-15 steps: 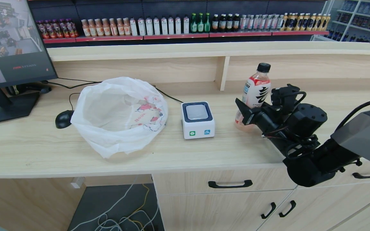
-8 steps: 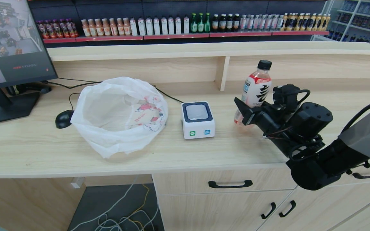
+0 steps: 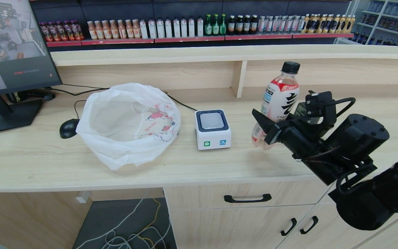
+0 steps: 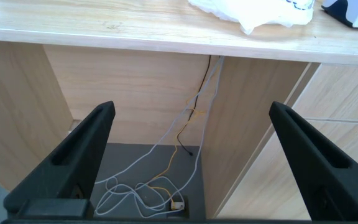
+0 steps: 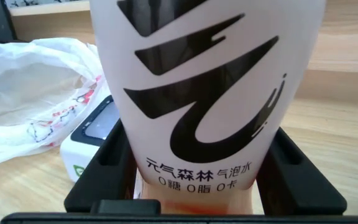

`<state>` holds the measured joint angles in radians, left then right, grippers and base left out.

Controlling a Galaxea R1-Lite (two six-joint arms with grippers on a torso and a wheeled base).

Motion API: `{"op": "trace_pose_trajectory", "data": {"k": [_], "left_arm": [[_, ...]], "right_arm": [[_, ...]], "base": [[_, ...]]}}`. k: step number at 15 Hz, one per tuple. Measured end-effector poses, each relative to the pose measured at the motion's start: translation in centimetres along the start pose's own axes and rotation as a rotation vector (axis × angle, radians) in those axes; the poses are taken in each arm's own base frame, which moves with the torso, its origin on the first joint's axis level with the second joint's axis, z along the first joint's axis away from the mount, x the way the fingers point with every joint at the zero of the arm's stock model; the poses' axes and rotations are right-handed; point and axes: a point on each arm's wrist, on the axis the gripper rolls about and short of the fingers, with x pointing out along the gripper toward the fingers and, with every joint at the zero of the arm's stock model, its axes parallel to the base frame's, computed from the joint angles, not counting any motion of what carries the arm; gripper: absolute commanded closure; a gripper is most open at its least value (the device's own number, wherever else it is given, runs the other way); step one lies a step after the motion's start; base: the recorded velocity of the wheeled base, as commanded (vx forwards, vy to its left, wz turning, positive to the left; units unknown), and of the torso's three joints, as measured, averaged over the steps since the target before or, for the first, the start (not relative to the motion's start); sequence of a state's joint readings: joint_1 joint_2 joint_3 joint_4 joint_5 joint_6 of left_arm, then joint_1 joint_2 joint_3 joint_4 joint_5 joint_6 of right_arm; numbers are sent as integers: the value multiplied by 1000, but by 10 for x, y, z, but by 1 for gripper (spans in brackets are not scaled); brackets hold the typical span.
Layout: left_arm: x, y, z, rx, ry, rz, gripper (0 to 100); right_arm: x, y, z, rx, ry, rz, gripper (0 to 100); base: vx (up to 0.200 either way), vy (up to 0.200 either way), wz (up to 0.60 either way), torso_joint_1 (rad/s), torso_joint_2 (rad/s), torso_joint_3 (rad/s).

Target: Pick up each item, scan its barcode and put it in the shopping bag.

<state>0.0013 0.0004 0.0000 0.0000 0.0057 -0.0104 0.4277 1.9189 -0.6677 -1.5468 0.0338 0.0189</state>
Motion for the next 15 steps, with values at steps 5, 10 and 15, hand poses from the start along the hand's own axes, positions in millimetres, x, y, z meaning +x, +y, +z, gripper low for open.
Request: {"op": "trace_pose_trajectory", "data": {"k": [5, 10, 15], "left_arm": [[0, 0, 0, 0, 0, 0, 0], [0, 0, 0, 0, 0, 0, 0], [0, 0, 0, 0, 0, 0, 0]], "right_arm": [[-43, 12, 19, 10, 21, 32, 100], [-79, 14, 33, 14, 26, 42, 100], [-109, 16, 37, 18, 51, 54, 100]], "base": [[0, 0, 0, 0, 0, 0], [0, 0, 0, 0, 0, 0], [0, 0, 0, 0, 0, 0]]}}
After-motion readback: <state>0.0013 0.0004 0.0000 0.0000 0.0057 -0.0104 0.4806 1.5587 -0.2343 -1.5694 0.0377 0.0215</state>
